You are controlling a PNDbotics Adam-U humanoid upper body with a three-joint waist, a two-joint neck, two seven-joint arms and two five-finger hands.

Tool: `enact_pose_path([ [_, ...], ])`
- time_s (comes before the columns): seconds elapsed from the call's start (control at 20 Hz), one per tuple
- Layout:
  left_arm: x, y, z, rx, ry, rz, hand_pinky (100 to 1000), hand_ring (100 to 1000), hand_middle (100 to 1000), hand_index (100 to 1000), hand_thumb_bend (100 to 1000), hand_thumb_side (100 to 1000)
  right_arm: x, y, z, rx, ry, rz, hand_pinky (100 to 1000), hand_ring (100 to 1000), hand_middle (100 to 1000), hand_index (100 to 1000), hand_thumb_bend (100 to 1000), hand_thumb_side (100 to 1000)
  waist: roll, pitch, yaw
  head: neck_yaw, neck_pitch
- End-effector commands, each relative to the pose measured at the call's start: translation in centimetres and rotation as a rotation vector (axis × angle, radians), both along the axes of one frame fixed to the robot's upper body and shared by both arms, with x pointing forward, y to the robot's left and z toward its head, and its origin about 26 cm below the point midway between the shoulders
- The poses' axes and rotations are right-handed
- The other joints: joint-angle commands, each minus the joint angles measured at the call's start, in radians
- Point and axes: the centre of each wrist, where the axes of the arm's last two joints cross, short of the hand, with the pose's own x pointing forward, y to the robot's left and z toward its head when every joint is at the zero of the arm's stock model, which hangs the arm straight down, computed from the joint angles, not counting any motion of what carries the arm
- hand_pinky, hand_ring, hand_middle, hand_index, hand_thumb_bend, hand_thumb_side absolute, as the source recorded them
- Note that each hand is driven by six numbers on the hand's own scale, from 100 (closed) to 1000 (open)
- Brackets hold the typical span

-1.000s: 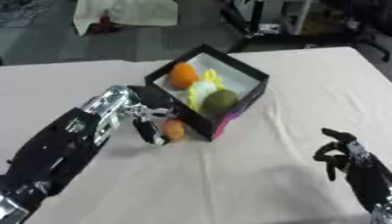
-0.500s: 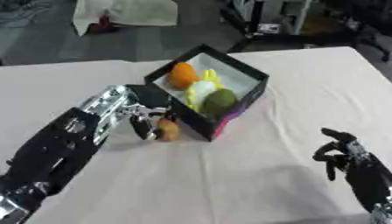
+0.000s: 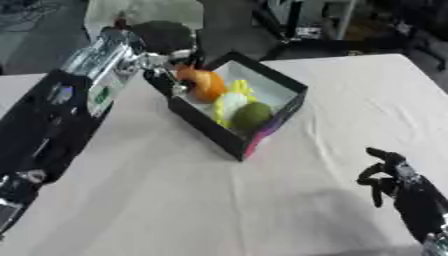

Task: Pick up objects on the table and place them in the box.

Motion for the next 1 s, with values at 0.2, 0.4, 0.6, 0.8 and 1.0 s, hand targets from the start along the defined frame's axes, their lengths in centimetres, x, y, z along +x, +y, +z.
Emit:
enact_pose_path([
  [0.2,1.4,-3.8,-0.1,-0.094,0.011,0.097,519,425,482,604,140,109,0.4,0.1,0.6,-0.002,-0.021,0.022,735,236,509,889,100,1000,-0.01,-0.009,-0.019,0.026,-0.002],
  [0.4,2.3,-5.4,-2.7,-0.159,0.058,0.183,530,429,490,620,150,148,0.6,0.4,0.8,0.005,-0.028,0.037,735,236,509,889,100,1000,-0.015,-0.004,-0.034,0.038,-0.002],
  [0.6,3.3,-5.8,-5.1,-0.187,0.072,0.293,544,438,498,634,140,168,0.8,0.5,0.9,0.01,-0.029,0.044,735,236,509,890,100,1000,-0.016,-0.002,-0.042,0.046,-0.002],
  [0.8,3.8,-6.1,-7.0,-0.177,0.041,0.385,593,478,544,683,154,217,0.8,0.6,0.9,0.012,-0.029,0.051,735,236,509,890,100,1000,-0.017,-0.003,-0.045,0.046,-0.002],
  [1.0,3.9,-6.4,-8.7,-0.16,-0.011,0.434,727,687,747,839,282,491,0.8,0.6,0.9,0.012,-0.028,0.052,735,236,509,890,100,1000,-0.018,-0.003,-0.045,0.046,-0.002],
])
